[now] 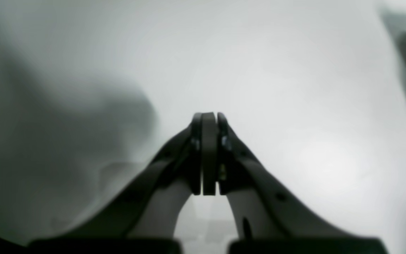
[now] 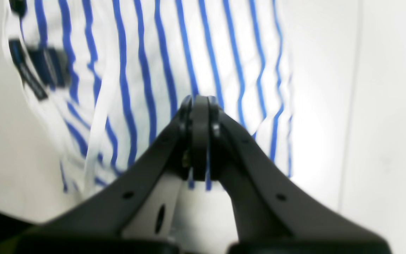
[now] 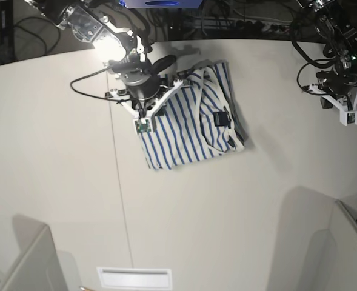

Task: Fold the T-shirt properly
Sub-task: 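Hold the right gripper on the bundle and shift it toward the collar, then lower the left gripper to the bundle's edge beside the dark label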

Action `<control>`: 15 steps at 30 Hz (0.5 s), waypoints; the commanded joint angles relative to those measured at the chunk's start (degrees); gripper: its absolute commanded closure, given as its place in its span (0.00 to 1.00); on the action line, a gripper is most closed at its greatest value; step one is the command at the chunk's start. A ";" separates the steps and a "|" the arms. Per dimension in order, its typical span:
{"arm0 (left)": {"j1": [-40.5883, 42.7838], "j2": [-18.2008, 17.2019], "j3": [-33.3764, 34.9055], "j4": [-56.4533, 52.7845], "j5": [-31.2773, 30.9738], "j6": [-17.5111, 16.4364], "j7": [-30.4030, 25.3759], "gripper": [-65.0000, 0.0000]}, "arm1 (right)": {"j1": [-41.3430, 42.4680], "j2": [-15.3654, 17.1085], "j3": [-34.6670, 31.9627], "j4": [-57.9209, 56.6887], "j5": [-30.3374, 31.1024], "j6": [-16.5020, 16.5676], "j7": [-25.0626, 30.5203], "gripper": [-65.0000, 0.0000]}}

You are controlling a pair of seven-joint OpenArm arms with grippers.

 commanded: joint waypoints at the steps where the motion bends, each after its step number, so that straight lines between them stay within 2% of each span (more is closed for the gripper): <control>1: -0.28 -0.10 1.74 1.95 -1.38 -0.14 -1.01 1.00 | -0.17 0.07 0.09 0.89 -0.23 0.03 1.00 1.00; 4: -0.10 1.30 5.96 2.91 -1.47 -0.14 -1.01 1.00 | -1.58 -0.45 0.00 -1.04 -0.23 0.03 1.17 1.00; 10: -0.37 4.38 9.92 3.70 -1.47 -0.14 -1.01 1.00 | -2.37 -2.91 -1.14 -8.43 -0.23 0.03 1.87 1.00; 15: -0.37 4.91 15.01 3.70 -1.47 -0.14 -1.01 1.00 | -2.28 -2.74 -2.28 -7.46 -0.23 0.03 2.31 1.00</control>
